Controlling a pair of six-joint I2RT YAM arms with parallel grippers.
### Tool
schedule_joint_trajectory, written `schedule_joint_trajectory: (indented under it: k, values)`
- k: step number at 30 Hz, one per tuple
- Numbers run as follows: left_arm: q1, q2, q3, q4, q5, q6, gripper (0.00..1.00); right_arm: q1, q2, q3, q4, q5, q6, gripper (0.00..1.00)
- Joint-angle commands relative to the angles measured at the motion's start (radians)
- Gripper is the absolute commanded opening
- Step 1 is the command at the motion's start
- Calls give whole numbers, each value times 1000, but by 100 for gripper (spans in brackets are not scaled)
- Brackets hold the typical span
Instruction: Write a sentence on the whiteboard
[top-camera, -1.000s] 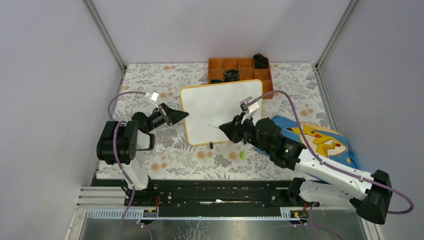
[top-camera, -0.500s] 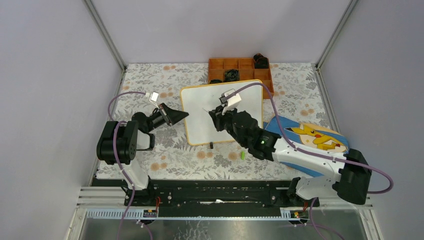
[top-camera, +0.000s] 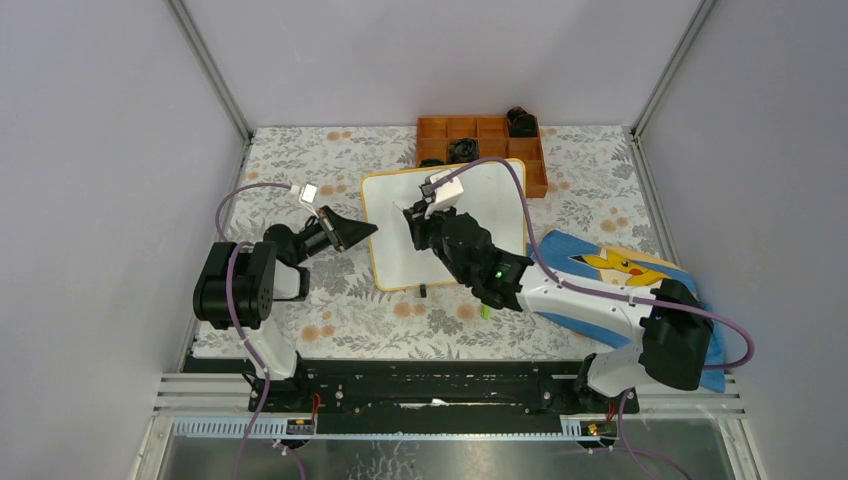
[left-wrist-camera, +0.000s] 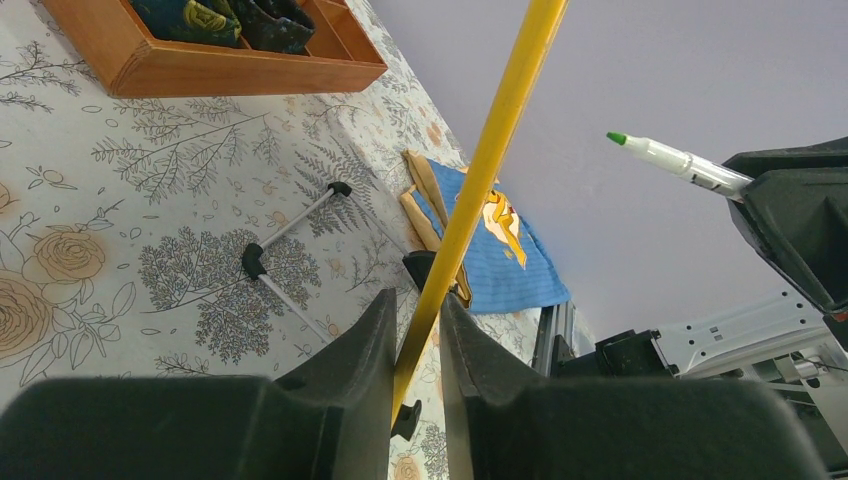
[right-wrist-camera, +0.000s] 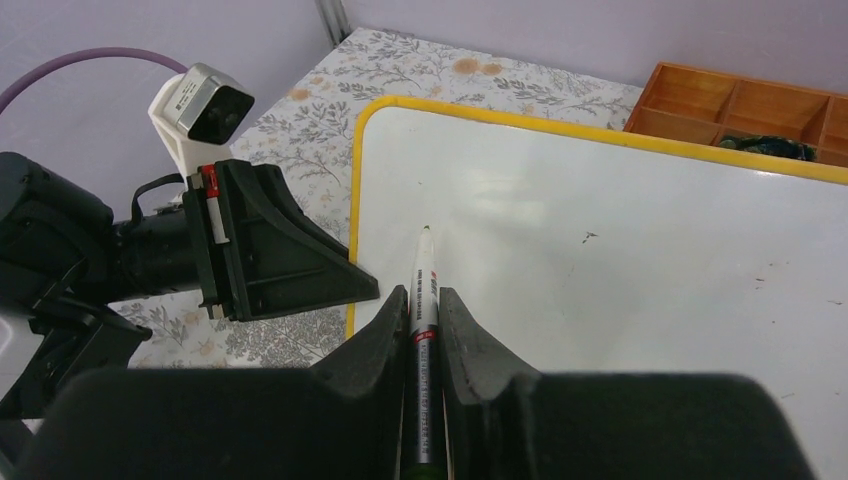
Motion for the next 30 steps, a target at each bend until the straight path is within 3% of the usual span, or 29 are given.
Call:
schedule_joint_trajectory:
  k: [1, 30]
  values:
    - [-4, -21, -5, 50, -17, 23, 26, 9, 33, 68, 90, 51, 1, 0]
    - [-5, -29, -7, 47, -21, 28, 20, -22, 135, 76, 110, 93, 55, 0]
